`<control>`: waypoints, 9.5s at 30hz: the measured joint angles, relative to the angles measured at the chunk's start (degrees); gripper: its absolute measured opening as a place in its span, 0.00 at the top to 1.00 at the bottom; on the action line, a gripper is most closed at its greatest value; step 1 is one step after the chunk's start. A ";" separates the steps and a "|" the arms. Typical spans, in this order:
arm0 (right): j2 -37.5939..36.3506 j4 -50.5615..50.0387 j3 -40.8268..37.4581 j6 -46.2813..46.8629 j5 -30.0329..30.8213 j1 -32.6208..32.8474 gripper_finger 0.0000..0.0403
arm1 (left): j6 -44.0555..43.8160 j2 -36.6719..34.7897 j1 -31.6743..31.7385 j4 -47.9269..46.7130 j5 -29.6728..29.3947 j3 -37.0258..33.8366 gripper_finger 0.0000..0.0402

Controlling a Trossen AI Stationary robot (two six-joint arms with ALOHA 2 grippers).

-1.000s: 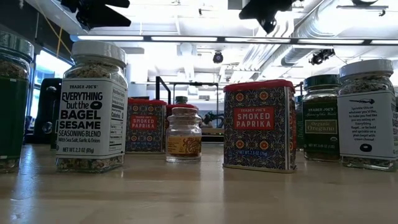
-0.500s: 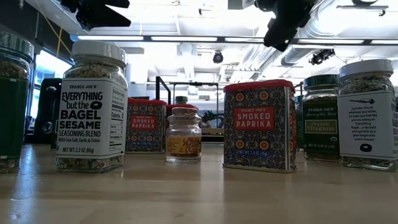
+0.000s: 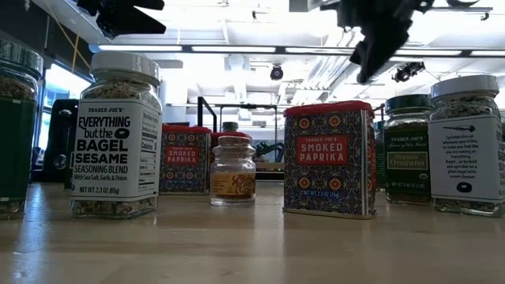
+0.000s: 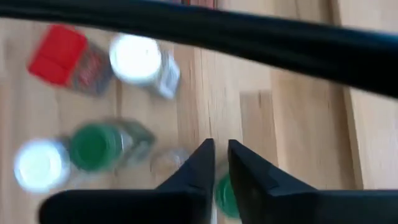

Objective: Shelf spices
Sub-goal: Put the top right green seasoning bottle on the shelf aligned with the other green seasoning bottle

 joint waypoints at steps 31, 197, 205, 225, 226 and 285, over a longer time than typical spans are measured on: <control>14.88 -8.34 0.00 -27.11 8.02 0.97 0.32 | -1.53 -0.02 -0.07 -1.78 0.72 -0.01 0.28; 36.51 80.11 3.45 -6.44 -2.06 -20.85 0.51 | -16.57 -8.90 -12.63 -16.51 -17.58 0.03 0.28; 38.20 80.99 3.48 -6.42 -3.36 -21.33 0.50 | -16.97 -8.90 -12.63 -16.26 -17.62 0.03 0.28; 34.30 86.90 3.43 -16.43 2.65 -19.75 0.25 | -17.59 -8.90 -12.63 -16.38 -17.31 0.03 0.28; 32.91 85.00 3.43 -15.70 3.57 -19.24 0.25 | -17.68 -8.90 -12.63 -16.30 -17.23 0.03 0.28; 41.11 81.05 3.43 6.68 -1.57 -20.16 0.87 | -17.00 -8.90 -12.63 -16.29 -17.93 0.03 0.28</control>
